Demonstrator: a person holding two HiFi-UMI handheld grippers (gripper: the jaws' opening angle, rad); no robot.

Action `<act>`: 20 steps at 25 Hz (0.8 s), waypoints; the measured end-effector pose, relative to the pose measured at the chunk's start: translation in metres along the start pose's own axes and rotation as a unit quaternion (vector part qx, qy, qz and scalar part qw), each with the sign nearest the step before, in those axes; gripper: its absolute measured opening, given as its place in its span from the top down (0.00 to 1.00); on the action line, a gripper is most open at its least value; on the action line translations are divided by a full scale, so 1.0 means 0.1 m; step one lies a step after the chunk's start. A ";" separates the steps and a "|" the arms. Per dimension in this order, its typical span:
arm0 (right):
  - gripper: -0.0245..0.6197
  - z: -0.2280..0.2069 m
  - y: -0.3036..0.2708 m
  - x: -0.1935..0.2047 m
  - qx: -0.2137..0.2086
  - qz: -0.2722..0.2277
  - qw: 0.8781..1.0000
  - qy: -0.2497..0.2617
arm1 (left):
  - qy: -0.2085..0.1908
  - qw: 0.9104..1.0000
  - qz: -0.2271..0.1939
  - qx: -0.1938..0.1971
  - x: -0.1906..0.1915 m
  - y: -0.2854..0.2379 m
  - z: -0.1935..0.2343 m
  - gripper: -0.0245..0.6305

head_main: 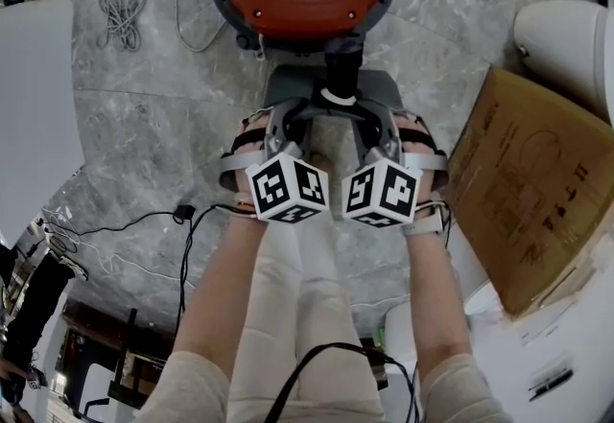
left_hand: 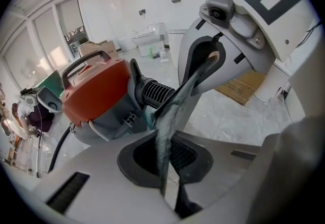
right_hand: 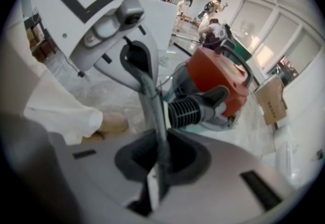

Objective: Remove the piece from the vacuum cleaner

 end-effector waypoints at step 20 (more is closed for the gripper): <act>0.90 0.18 0.23 0.05 -0.009 -0.019 0.998 -0.060 | 0.014 1.000 -0.012 0.006 0.08 0.15 -0.16 0.91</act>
Point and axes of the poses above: the fingertips, and each gripper's own axes: y backward along the fingers, z to its left, x out of its underside, the point moved 10 cm from there along y, backward along the fingers, and after that the axes turned 14 degrees about x, right-handed, at the moved point
